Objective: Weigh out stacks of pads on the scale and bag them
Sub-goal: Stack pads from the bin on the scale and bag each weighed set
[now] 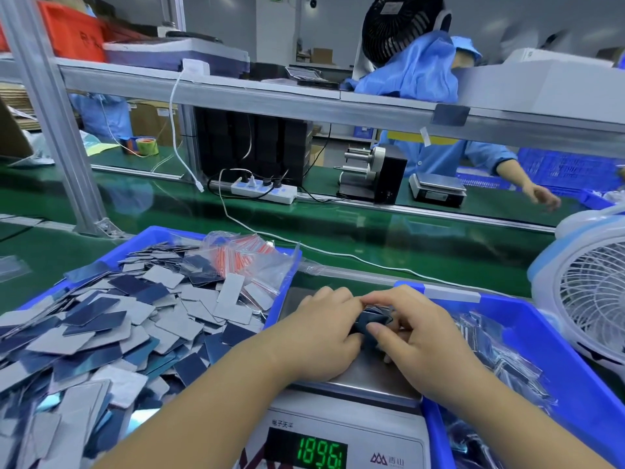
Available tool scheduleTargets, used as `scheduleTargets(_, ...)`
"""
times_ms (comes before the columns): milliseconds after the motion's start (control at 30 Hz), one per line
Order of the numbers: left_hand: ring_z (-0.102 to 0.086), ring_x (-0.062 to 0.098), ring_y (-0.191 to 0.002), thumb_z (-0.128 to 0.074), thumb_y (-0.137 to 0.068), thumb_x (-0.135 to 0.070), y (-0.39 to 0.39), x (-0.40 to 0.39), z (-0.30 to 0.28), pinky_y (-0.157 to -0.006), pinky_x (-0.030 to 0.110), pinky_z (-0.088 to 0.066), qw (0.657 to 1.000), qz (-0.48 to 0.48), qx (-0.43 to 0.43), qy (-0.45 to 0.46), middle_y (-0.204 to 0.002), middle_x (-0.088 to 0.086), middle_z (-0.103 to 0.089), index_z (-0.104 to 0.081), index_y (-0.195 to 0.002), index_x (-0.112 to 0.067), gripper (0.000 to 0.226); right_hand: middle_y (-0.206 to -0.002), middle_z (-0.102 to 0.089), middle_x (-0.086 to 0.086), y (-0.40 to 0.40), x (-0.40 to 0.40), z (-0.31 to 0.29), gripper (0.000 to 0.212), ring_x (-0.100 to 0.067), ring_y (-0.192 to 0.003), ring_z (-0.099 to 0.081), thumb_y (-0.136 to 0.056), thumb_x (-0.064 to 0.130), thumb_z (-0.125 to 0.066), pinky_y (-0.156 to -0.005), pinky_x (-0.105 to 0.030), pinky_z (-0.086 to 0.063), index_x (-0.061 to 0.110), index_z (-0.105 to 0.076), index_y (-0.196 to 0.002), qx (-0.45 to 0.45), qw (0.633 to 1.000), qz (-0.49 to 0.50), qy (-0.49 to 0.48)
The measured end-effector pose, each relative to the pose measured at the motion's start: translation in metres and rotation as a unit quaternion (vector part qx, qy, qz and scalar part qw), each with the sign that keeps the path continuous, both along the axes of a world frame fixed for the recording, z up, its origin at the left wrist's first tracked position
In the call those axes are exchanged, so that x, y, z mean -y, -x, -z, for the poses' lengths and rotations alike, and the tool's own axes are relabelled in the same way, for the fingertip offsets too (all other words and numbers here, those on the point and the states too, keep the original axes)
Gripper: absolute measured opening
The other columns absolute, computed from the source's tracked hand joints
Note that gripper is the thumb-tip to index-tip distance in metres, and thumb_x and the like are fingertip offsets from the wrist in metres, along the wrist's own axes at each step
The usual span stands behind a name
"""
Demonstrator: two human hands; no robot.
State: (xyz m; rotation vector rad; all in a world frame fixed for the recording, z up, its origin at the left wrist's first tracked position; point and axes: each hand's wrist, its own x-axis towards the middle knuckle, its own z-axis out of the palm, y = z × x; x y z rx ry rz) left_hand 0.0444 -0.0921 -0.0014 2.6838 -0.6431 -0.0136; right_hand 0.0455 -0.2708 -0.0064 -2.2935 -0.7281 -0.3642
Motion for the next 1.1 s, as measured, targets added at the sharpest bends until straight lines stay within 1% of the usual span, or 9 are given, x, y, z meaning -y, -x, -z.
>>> scheduleTargets(100, -0.036, 0.021, -0.109, -0.046, -0.099, -0.029, 0.001, 0.000, 0.000, -0.100, 0.039, -0.034, 1.000, 0.003, -0.002, -0.011, -0.114, 0.000, -0.043, -0.034, -0.097, -0.028, 0.012, -0.093, -0.055, 0.028, -0.001, 0.000, -0.001, 0.030, 0.000, -0.075, -0.056, -0.085, 0.018, -0.073, -0.072, -0.007, -0.039, 0.040, -0.068, -0.104, 0.031, 0.999, 0.008, 0.006)
scheduleTargets(233, -0.035, 0.018, -0.107, -0.046, -0.100, -0.033, -0.001, 0.001, 0.006, -0.101, 0.039, -0.034, 1.000, 0.003, 0.013, -0.001, -0.108, -0.005, -0.041, -0.047, -0.118, -0.028, 0.019, -0.076, -0.056, 0.022, -0.002, 0.001, -0.003, 0.024, 0.006, -0.074, -0.052, -0.084, 0.013, -0.075, -0.069, -0.005, -0.035, 0.035, -0.073, -0.092, 0.061, 0.997, 0.039, 0.002)
scheduleTargets(400, -0.038, 0.014, -0.110, -0.049, -0.101, -0.030, -0.004, -0.001, 0.007, -0.102, 0.038, -0.034, 0.998, 0.007, 0.014, 0.054, -0.109, -0.009, -0.044, -0.045, -0.138, -0.035, 0.037, -0.069, -0.064, 0.012, -0.006, 0.007, -0.003, 0.030, -0.010, -0.056, -0.061, -0.089, 0.010, -0.067, -0.057, -0.015, -0.047, 0.039, -0.067, -0.085, -0.042, 0.996, 0.044, -0.072)
scheduleTargets(567, -0.039, 0.011, -0.115, -0.047, -0.099, -0.024, -0.008, -0.006, 0.008, -0.106, 0.038, -0.035, 0.996, 0.003, -0.011, 0.086, -0.108, -0.012, -0.043, -0.043, -0.144, -0.036, 0.046, -0.068, -0.067, -0.004, -0.002, 0.003, -0.002, 0.035, -0.025, -0.060, -0.066, -0.095, 0.004, -0.059, -0.063, -0.042, -0.059, 0.037, -0.065, -0.085, -0.186, 0.967, 0.011, -0.176)
scheduleTargets(633, -0.039, 0.013, -0.119, -0.046, -0.100, -0.026, -0.010, -0.007, 0.008, -0.107, 0.038, -0.035, 0.997, -0.003, -0.019, 0.073, -0.112, -0.011, -0.043, -0.042, -0.144, -0.036, 0.046, -0.063, -0.066, -0.001, -0.004, 0.004, -0.004, 0.032, -0.015, -0.053, -0.061, -0.095, 0.008, -0.059, -0.057, -0.029, -0.054, 0.039, -0.061, -0.085, -0.181, 0.974, 0.024, -0.135)
scheduleTargets(700, -0.039, 0.015, -0.119, -0.045, -0.100, -0.030, -0.010, -0.007, 0.009, -0.105, 0.038, -0.035, 0.999, -0.003, -0.018, 0.050, -0.114, -0.009, -0.044, -0.044, -0.142, -0.035, 0.042, -0.060, -0.061, 0.018, -0.007, 0.008, -0.006, 0.026, -0.004, -0.048, -0.051, -0.091, 0.013, -0.063, -0.053, -0.012, -0.042, 0.038, -0.060, -0.082, -0.115, 0.990, 0.051, -0.058)
scheduleTargets(800, -0.037, 0.015, -0.111, -0.045, -0.100, -0.034, -0.010, -0.005, 0.010, -0.097, 0.033, -0.034, 0.999, 0.004, -0.012, 0.030, -0.106, -0.011, -0.039, -0.048, -0.135, -0.035, 0.035, -0.065, -0.053, 0.032, -0.005, 0.011, -0.009, 0.023, 0.000, -0.054, -0.051, -0.085, 0.014, -0.068, -0.058, -0.009, -0.039, 0.035, -0.058, -0.081, -0.060, 0.995, 0.082, 0.001)
scheduleTargets(967, -0.040, 0.014, -0.117, -0.046, -0.099, -0.021, -0.010, -0.006, 0.008, -0.105, 0.035, -0.034, 0.998, 0.002, -0.011, 0.059, -0.117, -0.008, -0.048, -0.050, -0.139, -0.031, 0.041, -0.065, -0.054, 0.010, -0.005, 0.007, -0.006, 0.028, -0.003, -0.061, -0.050, -0.076, 0.011, -0.063, -0.061, -0.014, -0.040, 0.036, -0.051, -0.082, -0.063, 0.994, 0.081, 0.042)
scheduleTargets(1100, -0.040, 0.012, -0.121, -0.044, -0.100, -0.017, -0.011, -0.007, 0.009, -0.109, 0.038, -0.033, 0.998, 0.005, -0.014, 0.068, -0.123, -0.008, -0.051, -0.048, -0.142, -0.033, 0.045, -0.074, -0.056, 0.029, -0.007, 0.009, -0.005, 0.026, 0.004, -0.069, -0.050, -0.078, 0.020, -0.060, -0.062, -0.010, -0.039, 0.041, -0.049, -0.089, -0.052, 0.993, 0.062, 0.089)
